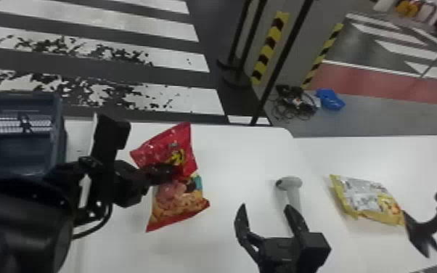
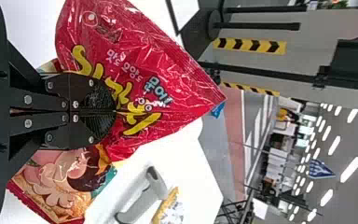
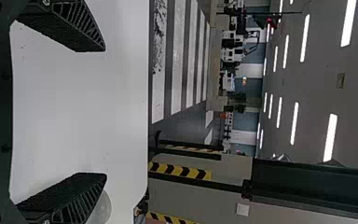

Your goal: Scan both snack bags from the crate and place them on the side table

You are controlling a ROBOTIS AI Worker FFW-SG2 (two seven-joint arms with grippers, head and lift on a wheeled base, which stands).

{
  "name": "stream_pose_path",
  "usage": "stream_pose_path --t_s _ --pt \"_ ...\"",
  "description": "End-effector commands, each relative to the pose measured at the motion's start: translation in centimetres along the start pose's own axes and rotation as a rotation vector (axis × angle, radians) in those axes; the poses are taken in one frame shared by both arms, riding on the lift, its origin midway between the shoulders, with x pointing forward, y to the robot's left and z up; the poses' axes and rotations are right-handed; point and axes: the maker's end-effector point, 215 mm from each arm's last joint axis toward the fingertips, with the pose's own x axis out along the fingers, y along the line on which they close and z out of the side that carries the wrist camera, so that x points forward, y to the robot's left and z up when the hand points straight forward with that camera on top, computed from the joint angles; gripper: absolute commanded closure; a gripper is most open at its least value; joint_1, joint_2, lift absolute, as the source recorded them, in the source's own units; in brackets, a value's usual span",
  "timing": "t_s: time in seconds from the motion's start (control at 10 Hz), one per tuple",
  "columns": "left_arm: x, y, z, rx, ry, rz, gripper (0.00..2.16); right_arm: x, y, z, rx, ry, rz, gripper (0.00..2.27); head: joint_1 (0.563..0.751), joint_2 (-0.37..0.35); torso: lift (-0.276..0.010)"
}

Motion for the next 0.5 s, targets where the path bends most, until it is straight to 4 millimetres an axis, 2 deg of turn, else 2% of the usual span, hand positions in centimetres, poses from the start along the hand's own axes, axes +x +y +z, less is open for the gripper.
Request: stream_pose_path --t_s 0.0,0.2,0.3,0.4 --pt "2.1 -1.4 -3.4 -0.005 0.071 -0.018 2.14 -0.1 -0.3 0.1 0.001 -0.003 -0.005 0.03 0.695 -0.350 -0.095" --pt "3.8 -1.6 -5.8 0.021 0.104 -0.007 2.14 -0.1 -0.6 0.5 0.005 -0.007 -0.009 0.03 0.695 -0.350 -0.095" --pt "4.6 -1.2 -6.0 0.043 0.082 0.004 2.14 -0.1 -0.5 0.4 0.004 -0.001 -0.008 0.03 0.695 -0.350 -0.095" --pt "5.3 -1.3 -6.0 0.057 0.070 -0.002 1.80 -0.1 -0.5 0.3 0.003 0.005 -0.008 0.03 0.695 -0.350 -0.095"
